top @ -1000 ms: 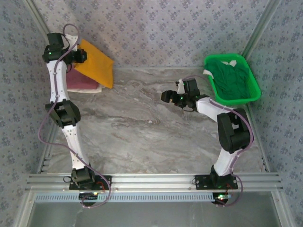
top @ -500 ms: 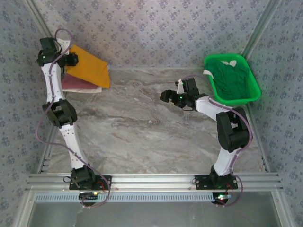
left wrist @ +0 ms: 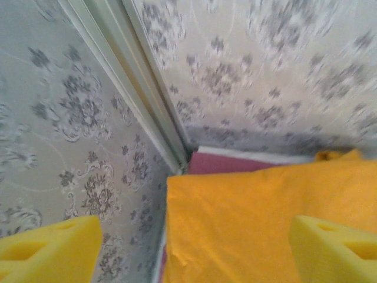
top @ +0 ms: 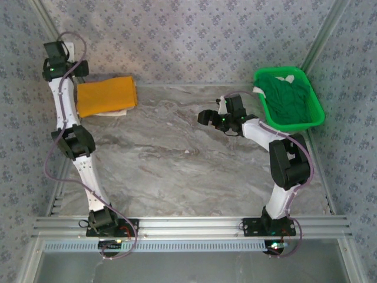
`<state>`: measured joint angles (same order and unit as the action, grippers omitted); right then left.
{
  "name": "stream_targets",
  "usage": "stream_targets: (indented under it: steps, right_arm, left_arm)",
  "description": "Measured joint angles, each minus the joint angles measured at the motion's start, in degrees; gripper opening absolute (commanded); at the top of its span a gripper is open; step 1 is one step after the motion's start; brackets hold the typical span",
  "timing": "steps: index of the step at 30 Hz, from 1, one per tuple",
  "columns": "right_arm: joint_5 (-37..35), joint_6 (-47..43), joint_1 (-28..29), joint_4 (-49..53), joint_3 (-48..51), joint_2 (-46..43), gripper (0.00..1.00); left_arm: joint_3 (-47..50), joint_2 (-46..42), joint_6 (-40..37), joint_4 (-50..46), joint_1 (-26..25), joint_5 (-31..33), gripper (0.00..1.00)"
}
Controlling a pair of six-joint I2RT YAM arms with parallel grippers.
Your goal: Fold and stack the t-shirts
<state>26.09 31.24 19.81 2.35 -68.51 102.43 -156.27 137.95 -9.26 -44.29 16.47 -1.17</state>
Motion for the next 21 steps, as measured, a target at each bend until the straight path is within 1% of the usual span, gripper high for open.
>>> stream_targets:
  steps: [1,2,4,7,8,9,10,12,14,15,17,19,21]
  right_arm:
    - [-0.6,-0.6,0.0,0.1,0.0,-0.2,0.88]
    - [-1.3,-1.2,0.0,0.2,0.0,-0.4,0.88]
    - [-3.0,-2.9,0.0,0.5,0.1,-1.6,0.88]
    - [-6.8,-6.2,-0.1,0.5,1.9,-5.6,0.90]
    - [-8.5,-7.5,-0.2,0.5,3.0,-7.5,0.91]
    - [-10.6,-8.8,-0.2,0.4,4.2,-9.6,0.91]
    - [-12.3,-9.9,-0.3,0.3,5.3,-11.4,0.92]
    - [-17.2,-12.4,-0.5,-0.5,8.5,-15.8,0.93]
    - [-22.1,-14.6,-0.7,-1.7,12.4,-20.1,0.96]
    - [-24.7,-15.7,-0.9,-2.8,14.6,-22.1,0.96]
    - [-29.2,-18.0,-1.3,-4.7,18.9,-25.6,0.97]
    - [-33.5,-20.3,-2.1,-6.8,23.0,-28.1,0.98]
    - [-37.7,-22.0,-3.4,-8.0,26.4,-29.5,0.99]
  left_arm:
    - [3.0,-2.6,1.3,1.1,0.0,-1.1,0.87]
    - [8.0,-6.2,2.7,3.1,-0.1,-2.1,0.89]
    - [22.3,-15.8,5.0,8.7,-1.0,-3.0,0.90]
    - [48.5,-32.2,8.7,20.5,-4.6,-3.7,0.92]
    - [57.6,-37.6,10.3,25.4,-6.2,-4.1,0.94]
    - [66.2,-42.8,12.0,29.6,-7.9,-4.7,0.98]
    - [73.1,-46.8,13.3,33.6,-9.3,-4.9,0.99]
    - [89.7,-56.0,16.4,42.6,-12.1,-4.3,1.00]
    - [101.5,-62.1,17.7,48.4,-14.2,-2.6,1.00]
    - [107.4,-64.6,17.8,51.2,-15.7,-0.7,1.00]
    - [115.3,-67.6,17.9,54.2,-18.3,3.1,1.00]
    - [121.0,-69.0,17.9,55.8,-20.4,6.5,1.00]
    - [124.9,-69.7,18.4,56.7,-21.0,10.1,1.00]
